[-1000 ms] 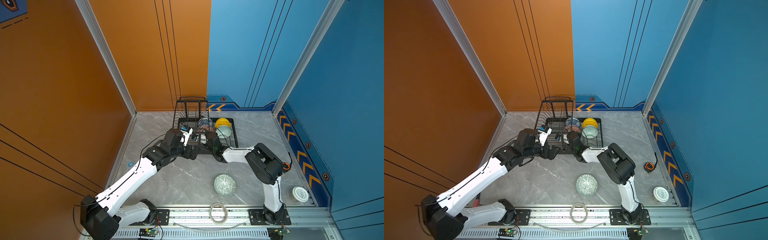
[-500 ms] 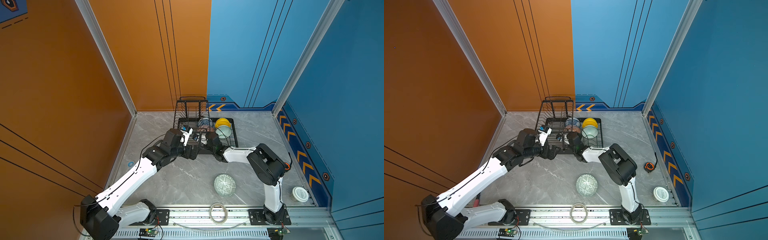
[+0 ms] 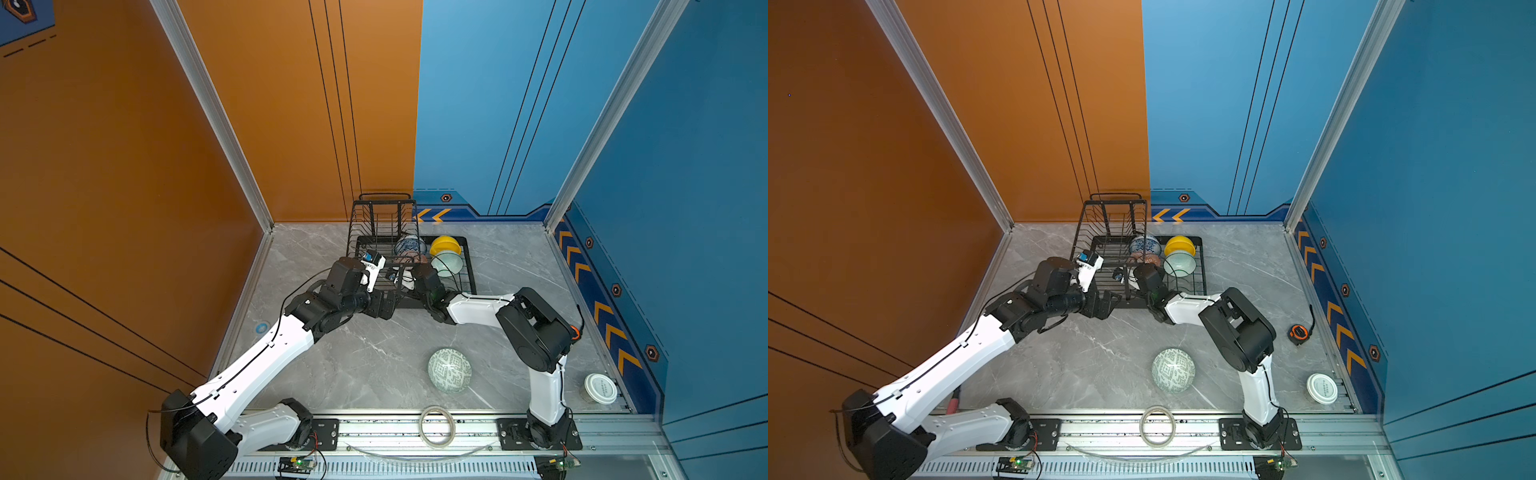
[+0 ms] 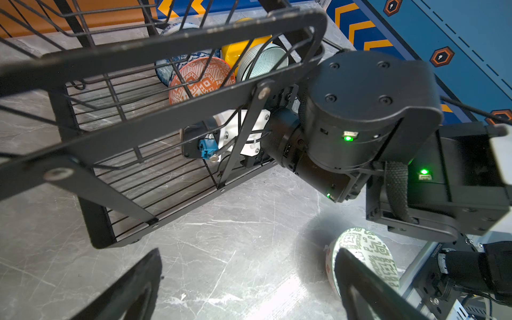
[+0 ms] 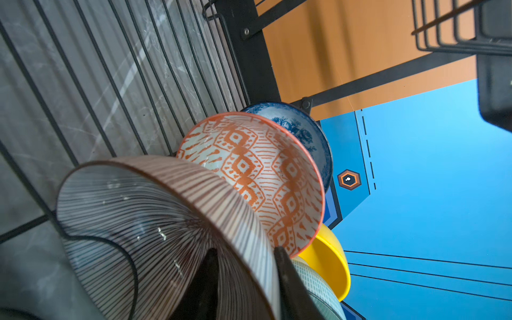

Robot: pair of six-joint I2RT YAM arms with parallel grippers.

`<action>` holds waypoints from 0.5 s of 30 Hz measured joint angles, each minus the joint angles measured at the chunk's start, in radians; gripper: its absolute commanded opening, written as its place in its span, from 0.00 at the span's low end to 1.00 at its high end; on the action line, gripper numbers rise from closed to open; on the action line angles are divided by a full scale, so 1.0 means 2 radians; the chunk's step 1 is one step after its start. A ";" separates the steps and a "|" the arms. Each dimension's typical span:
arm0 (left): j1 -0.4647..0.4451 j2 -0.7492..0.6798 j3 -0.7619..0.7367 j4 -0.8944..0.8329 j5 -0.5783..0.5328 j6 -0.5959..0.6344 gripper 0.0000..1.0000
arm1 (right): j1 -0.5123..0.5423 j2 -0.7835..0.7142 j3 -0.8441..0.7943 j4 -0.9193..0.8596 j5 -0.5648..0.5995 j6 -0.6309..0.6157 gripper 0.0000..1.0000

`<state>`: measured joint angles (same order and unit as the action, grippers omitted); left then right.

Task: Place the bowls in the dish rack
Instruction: 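Set the pink striped bowl upright beside the orange-patterned bowl with the right gripper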

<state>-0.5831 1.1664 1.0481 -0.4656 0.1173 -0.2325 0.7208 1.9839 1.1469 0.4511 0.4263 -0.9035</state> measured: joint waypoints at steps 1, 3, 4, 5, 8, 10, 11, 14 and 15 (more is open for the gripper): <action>0.000 0.000 0.000 0.000 0.000 0.000 0.98 | 0.000 0.000 0.000 -0.002 0.000 0.000 0.39; 0.000 0.000 0.000 0.000 0.000 0.000 0.98 | 0.000 -0.002 0.000 -0.005 0.000 0.002 0.50; 0.000 0.000 0.000 0.000 0.000 0.000 0.98 | 0.000 -0.002 0.000 -0.007 0.000 0.001 0.57; 0.000 0.000 0.000 0.000 0.000 0.000 0.98 | 0.000 -0.003 0.000 -0.008 -0.001 0.002 0.65; 0.000 0.000 0.000 0.000 0.000 0.000 0.98 | -0.001 -0.011 0.000 -0.017 -0.001 0.001 0.78; 0.000 0.000 0.000 0.000 0.000 0.000 0.98 | -0.001 -0.019 0.000 -0.024 -0.001 0.000 0.81; 0.000 0.000 0.000 0.000 0.000 -0.001 0.98 | -0.001 -0.023 0.000 -0.027 -0.001 -0.003 0.83; 0.000 0.000 0.000 0.000 0.000 -0.002 0.98 | -0.002 -0.028 -0.004 -0.033 0.001 -0.006 0.85; 0.000 0.000 0.000 0.000 0.000 -0.002 0.98 | -0.003 -0.030 -0.005 -0.033 0.001 -0.008 0.86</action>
<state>-0.5831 1.1664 1.0481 -0.4656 0.1177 -0.2356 0.7151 1.9247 1.1362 0.3843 0.4282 -0.9192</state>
